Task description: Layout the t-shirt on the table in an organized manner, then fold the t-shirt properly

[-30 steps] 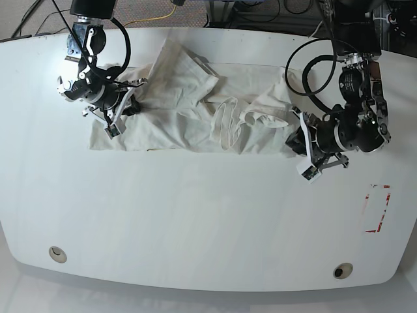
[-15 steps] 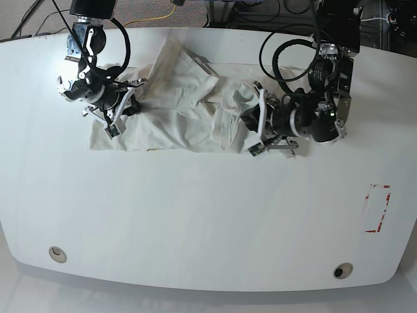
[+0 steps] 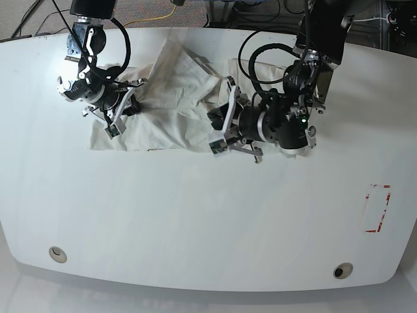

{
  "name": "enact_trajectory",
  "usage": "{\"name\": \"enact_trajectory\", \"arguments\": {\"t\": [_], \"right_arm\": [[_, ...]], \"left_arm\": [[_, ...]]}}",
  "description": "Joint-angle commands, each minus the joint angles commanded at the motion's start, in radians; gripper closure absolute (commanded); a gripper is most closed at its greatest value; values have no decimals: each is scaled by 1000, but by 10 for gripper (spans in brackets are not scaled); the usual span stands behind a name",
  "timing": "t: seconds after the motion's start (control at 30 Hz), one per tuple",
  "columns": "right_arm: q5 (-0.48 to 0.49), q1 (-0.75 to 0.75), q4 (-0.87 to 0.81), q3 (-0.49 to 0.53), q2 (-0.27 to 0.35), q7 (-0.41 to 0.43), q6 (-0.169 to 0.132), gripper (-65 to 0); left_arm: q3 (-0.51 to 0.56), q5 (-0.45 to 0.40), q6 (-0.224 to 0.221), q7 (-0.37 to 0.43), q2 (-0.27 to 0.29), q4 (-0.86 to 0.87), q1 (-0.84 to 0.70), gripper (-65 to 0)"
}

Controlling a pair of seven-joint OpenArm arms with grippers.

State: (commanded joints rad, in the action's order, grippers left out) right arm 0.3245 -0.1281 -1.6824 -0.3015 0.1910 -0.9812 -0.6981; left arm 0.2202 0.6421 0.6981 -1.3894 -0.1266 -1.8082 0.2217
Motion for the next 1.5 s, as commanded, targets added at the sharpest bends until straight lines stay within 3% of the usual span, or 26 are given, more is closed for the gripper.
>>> {"name": "enact_trajectory", "arguments": {"t": [0.23,0.6,0.9,1.07,1.3,1.4,1.5], "right_arm": [[2,2,0,0,0,0,0,-51],[0,12,0,0,0,0,0,-51],[0,15,0,0,0,0,0,-51],[0,26,0,0,0,0,0,-51],[23,31,-40,0,0,-3,0,-55],[75,31,-104,-3,0,-9,0,-97],[140,40,-178,-11,0,-57,0,-241]], "left_arm": [[-152,-57,0,132,-92,0,-21,-93],[-163,-250,0,359,-150,0,-186,-93],[-164,-368,0,396,-150,11,-269,-93],[-164,-423,0,407,-150,100,-287,-93],[-164,-440,0,460,-150,230,-292,-92],[-164,-439,0,460,-150,244,-292,-92],[-164,-439,0,460,-150,242,-292,-90]]}}
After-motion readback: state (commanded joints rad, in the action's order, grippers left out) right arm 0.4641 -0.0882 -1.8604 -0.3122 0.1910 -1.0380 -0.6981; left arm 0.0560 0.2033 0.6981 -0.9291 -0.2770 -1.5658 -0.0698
